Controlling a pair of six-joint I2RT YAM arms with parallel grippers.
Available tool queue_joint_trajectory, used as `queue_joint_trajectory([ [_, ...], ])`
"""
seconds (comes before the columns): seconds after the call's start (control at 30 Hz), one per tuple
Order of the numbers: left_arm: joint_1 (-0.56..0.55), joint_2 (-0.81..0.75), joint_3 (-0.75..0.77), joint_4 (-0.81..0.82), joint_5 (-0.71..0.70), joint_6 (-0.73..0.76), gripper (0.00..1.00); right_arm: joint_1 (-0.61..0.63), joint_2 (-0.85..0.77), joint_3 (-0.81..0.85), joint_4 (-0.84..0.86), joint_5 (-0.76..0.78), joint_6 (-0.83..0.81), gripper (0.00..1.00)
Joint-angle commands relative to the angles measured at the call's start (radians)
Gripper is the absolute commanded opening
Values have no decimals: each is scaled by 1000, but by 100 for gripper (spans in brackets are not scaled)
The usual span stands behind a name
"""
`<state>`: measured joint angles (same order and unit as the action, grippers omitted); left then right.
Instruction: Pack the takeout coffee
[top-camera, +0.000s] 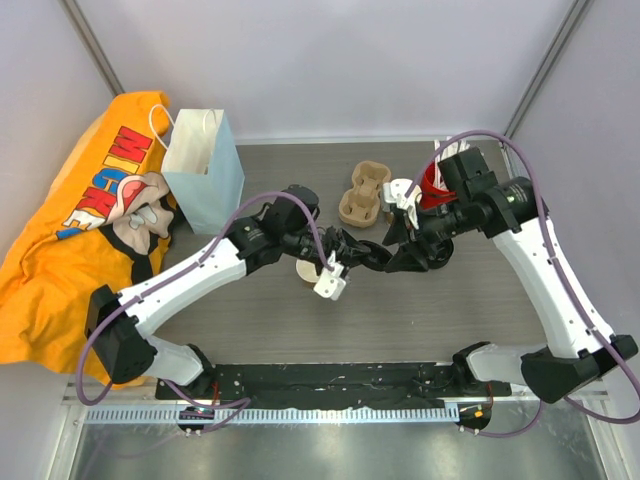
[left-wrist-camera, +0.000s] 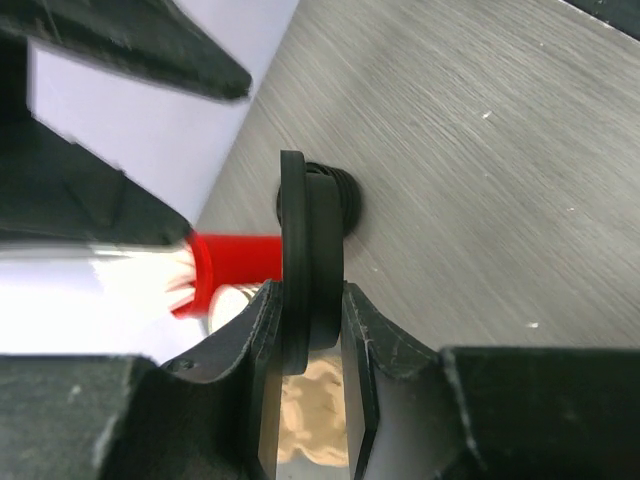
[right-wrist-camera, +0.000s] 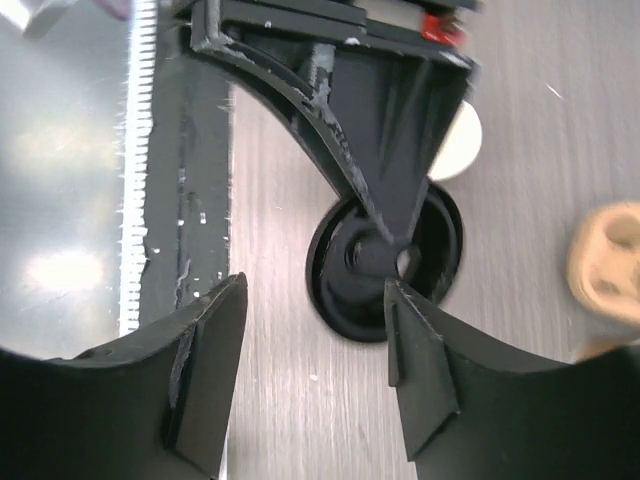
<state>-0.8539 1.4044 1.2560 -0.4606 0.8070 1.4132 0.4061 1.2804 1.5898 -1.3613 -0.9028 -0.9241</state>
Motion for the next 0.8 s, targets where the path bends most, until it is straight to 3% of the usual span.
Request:
queue_joint_trajectory([
  [0.0,-11,16,74,40,-152,-308,0,-29,-79,50,92,170,161,63],
  [0.2,-13,111,382,-292,-399,-703,0,-41,-150,15,260,360,287,65],
  [0.33,-11,114,454,-450,-459,-879,0,-46,-191,-56,343,439,303,65],
  [0.43,-11,91,438,-467,-525,-1003,0,-46,-207,-80,363,470,291,65],
  [0.57,-10,102,437,-526,-511,-1134,0,-46,-225,-97,387,482,268,71],
  [0.63,-2,119,448,-544,-508,-1212,0,-46,-225,-105,398,464,269,78],
  [0.77,100,180,471,-549,-312,-1322,0,-46,-224,-134,432,384,271,80],
])
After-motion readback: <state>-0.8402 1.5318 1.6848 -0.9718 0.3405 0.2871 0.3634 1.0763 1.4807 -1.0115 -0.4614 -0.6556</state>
